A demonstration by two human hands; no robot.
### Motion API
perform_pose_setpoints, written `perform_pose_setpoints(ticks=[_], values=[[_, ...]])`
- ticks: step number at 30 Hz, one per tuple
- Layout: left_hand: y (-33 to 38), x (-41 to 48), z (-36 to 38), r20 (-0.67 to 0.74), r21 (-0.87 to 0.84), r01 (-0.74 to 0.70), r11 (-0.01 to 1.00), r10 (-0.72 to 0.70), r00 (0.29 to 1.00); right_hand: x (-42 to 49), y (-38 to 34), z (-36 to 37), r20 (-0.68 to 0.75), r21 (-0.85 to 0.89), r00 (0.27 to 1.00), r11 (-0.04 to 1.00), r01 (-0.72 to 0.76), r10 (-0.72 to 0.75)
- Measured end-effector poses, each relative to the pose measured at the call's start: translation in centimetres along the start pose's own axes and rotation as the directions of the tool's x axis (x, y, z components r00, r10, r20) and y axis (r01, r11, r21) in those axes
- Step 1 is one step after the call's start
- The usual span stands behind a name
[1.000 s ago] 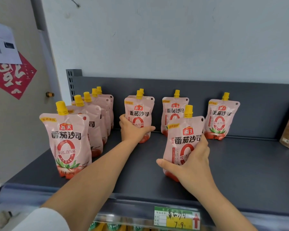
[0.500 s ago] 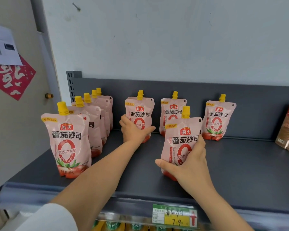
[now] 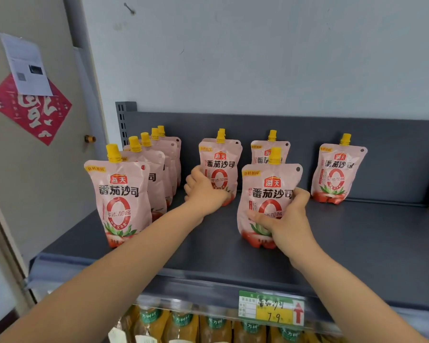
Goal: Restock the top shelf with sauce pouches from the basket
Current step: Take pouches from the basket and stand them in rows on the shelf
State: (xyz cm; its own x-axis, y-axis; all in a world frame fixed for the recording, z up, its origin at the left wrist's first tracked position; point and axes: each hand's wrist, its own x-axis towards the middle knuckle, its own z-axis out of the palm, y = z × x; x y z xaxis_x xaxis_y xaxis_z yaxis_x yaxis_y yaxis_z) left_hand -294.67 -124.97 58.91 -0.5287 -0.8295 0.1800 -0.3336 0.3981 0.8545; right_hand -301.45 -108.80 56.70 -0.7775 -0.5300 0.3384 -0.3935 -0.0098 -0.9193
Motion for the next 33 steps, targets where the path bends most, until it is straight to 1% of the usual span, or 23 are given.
perform_pose_setpoints(ticks=[2, 3, 4, 6, 8, 11, 14, 19, 22, 24, 27, 29, 33], values=[[-0.5, -1.4, -1.2, 0.167, -0.126, -0.085, 0.988, 0.106, 0.98, 0.9, 0.1, 1.3, 0.003, -0.001, 1.0, 1.0, 0.006, -0.006], [-0.8, -2.1, -1.7, 0.217, -0.153, -0.122, 0.981, 0.154, 0.964, 1.4, 0.2, 2.0, 0.007, 0.001, 1.0, 1.0, 0.008, -0.008], [-1.2, -2.6, -2.1, 0.232, -0.161, -0.154, 0.975, 0.19, 0.954, 1.9, 0.3, 2.8, 0.011, 0.008, 1.0, 1.0, 0.011, -0.011], [-1.6, -3.2, -2.5, 0.233, -0.154, -0.193, 0.969, 0.225, 0.946, 2.9, 0.3, 4.3, 0.016, 0.03, 0.999, 0.999, 0.033, -0.034], [-2.0, -3.3, -2.7, 0.217, -0.108, -0.224, 0.969, 0.243, 0.945, 3.8, 0.1, 5.8, 0.021, 0.022, 0.998, 0.998, 0.064, -0.065], [-2.4, -2.5, -2.9, 0.112, -0.073, -0.252, 0.965, 0.259, 0.959, 4.9, -0.4, 7.8, 0.039, 0.041, 0.996, 0.996, 0.081, -0.082], [-2.2, -1.3, -3.3, 0.04, 0.004, -0.219, 0.976, 0.219, 0.975, 6.0, -0.6, 9.3, 0.048, 0.059, 0.995, 0.994, 0.089, -0.092], [-1.9, -0.1, -3.4, 0.0, 0.104, -0.189, 0.976, 0.19, 0.982, 6.8, 0.1, 10.3, 0.065, 0.064, 0.995, 0.995, 0.074, -0.078], [-2.3, 0.1, -3.1, -0.016, 0.152, -0.162, 0.975, 0.167, 0.986, 6.8, 0.6, 10.4, 0.079, -0.003, 0.989, 0.992, 0.126, -0.125], [-2.3, 0.0, -3.3, 0.006, 0.158, -0.165, 0.974, 0.166, 0.986, 6.8, 0.6, 10.5, 0.101, -0.029, 0.987, 0.991, 0.128, -0.124], [-2.3, 0.0, -3.4, 0.129, 0.168, -0.225, 0.96, 0.205, 0.97, 6.9, 0.6, 10.2, 0.14, -0.067, 0.986, 0.993, 0.101, -0.091], [-2.4, 0.1, -3.3, 0.186, 0.183, -0.25, 0.951, 0.216, 0.958, 6.9, 0.7, 9.8, 0.151, -0.114, 0.985, 0.989, 0.098, -0.081], [-2.5, 0.5, -2.6, 0.229, 0.192, -0.248, 0.95, 0.202, 0.952, 7.0, 0.7, 9.0, 0.157, -0.159, 0.984, 0.982, 0.105, -0.08]])
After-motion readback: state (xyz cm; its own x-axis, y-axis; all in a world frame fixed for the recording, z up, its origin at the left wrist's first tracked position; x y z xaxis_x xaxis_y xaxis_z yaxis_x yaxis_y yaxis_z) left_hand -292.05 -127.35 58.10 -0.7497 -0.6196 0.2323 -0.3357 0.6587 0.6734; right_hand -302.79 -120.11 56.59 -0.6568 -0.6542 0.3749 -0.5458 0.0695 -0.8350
